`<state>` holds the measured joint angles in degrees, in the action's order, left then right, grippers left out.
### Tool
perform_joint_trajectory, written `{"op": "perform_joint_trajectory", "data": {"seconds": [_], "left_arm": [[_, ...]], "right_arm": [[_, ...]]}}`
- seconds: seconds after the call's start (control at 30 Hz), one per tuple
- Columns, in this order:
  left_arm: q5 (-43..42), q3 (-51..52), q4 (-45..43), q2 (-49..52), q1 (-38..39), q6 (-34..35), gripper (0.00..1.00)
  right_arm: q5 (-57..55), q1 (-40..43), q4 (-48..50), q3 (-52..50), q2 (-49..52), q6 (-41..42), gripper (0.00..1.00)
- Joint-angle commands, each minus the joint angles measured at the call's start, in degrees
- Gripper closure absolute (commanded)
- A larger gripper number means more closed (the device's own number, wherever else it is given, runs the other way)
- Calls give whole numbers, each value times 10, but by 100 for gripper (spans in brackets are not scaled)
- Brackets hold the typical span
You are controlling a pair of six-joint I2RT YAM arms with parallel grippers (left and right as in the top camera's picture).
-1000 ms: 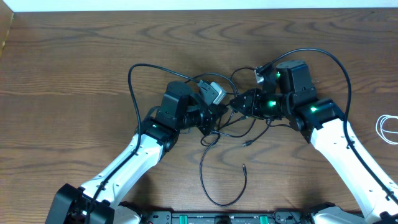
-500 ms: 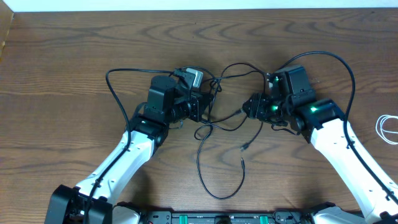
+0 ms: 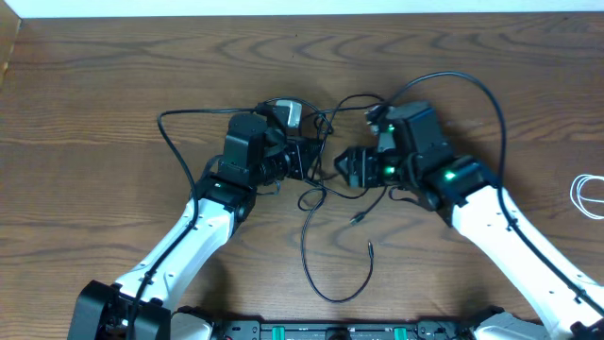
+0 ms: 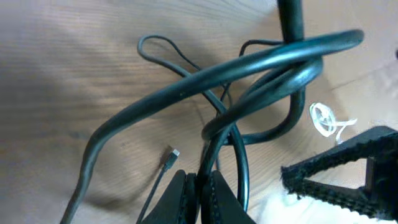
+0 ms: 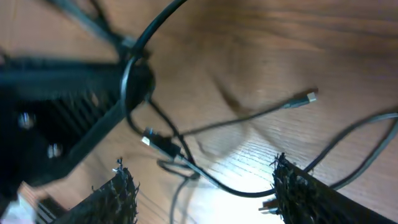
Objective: Untangle cables
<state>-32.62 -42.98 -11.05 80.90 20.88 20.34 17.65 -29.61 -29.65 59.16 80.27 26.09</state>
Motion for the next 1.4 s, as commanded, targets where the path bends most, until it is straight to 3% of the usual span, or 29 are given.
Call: {"op": "perform_joint_trajectory", "data": {"seconds": [0.0,0.13,0.2,0.33,0.43,0.53,0.7,0.77,0.87,1.03,1.37], "left_arm": [[1,2,-9,-2,1,-161,92],[9,2,-16,-2,1,-221,92],[54,0,-16,-4,1,-228,92],[146,-6,-15,-19,1,-227,92],[149,-8,-14,-36,1,-227,92],[146,-8,7,-51,1,-227,92],[96,-8,60,-69,1,-241,93],[71,-8,80,-70,1,-258,92],[39,-8,94,-70,1,-256,92],[-34,-8,87,-70,1,-203,92],[-105,-8,87,-70,1,-177,92]], "right_arm": [[1,-24,1,1,23,-84,34],[0,-39,2,1,41,-107,44],[0,-42,1,1,47,-110,44],[1,-38,-6,1,48,-109,43],[1,-25,-10,1,48,-90,37],[9,4,-11,1,48,-12,34],[99,70,-5,1,48,111,52],[138,99,1,1,48,125,54],[186,134,7,1,48,147,48],[227,150,5,1,48,178,49],[126,106,60,0,76,344,38]]}}
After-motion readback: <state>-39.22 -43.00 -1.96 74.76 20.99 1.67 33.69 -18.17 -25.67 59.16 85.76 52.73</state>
